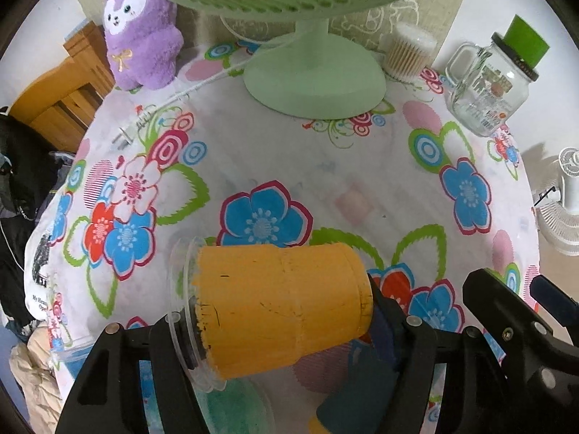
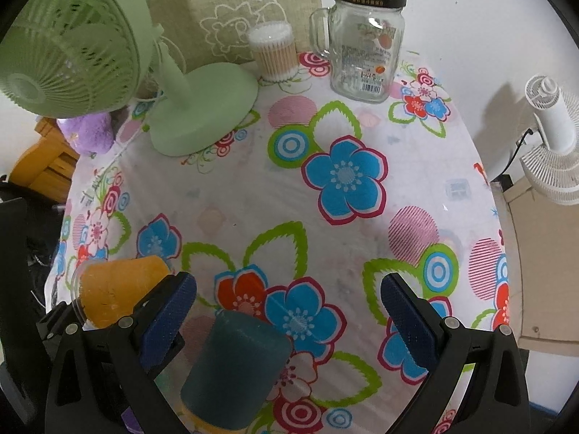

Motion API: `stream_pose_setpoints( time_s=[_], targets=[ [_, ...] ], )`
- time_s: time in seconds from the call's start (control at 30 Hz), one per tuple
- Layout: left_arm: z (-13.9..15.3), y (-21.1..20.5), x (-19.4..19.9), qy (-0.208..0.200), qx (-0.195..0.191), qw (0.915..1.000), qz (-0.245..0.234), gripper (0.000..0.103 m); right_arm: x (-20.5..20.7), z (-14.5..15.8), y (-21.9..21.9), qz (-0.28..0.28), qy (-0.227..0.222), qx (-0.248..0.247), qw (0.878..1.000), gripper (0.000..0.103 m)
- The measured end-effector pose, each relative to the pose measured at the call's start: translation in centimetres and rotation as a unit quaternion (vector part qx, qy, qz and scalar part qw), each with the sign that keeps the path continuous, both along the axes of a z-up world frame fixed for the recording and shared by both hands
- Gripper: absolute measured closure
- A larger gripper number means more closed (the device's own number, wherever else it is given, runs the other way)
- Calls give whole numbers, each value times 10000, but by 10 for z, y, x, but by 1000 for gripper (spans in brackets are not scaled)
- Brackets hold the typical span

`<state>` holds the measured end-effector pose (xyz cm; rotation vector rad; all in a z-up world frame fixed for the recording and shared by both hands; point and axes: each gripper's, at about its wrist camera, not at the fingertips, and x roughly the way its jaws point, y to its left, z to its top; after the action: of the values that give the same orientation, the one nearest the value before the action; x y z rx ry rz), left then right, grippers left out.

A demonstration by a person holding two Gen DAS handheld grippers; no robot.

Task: Flip cup upside down
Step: 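Lift the orange cup with the left tool and lower it beside the teal cup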

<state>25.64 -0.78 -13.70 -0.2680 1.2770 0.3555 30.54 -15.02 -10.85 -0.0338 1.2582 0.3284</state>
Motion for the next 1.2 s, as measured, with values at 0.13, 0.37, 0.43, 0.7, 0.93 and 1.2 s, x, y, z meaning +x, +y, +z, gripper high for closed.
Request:
stream_pose_setpoints(
  time_s=[0.13, 0.37, 0.43, 0.7, 0.93, 1.2],
  targets=[
    [16, -2, -15, -67, 67, 10000, -28, 31, -10, 14, -2, 32, -87, 49, 9999, 0],
    [38, -10, -39, -167, 140, 9998, -34, 31, -34, 34, -11, 124, -199, 124, 9996, 0],
    [42, -13, -47, -189, 152, 9997, -26, 31, -43, 39, -14, 166, -221, 133, 9995, 0],
    [49, -32, -84, -201, 66, 9998, 15, 31, -78, 46, -31, 370, -259, 71, 9990, 0],
    [48, -53, -114, -195, -79, 9997, 83, 31, -103, 44, -47, 597, -216, 40, 9980, 0],
    [37, -77, -146, -144, -186, 9994, 256, 31, -128, 32, -62, 892, -104, -87, 9959, 0]
  ],
)
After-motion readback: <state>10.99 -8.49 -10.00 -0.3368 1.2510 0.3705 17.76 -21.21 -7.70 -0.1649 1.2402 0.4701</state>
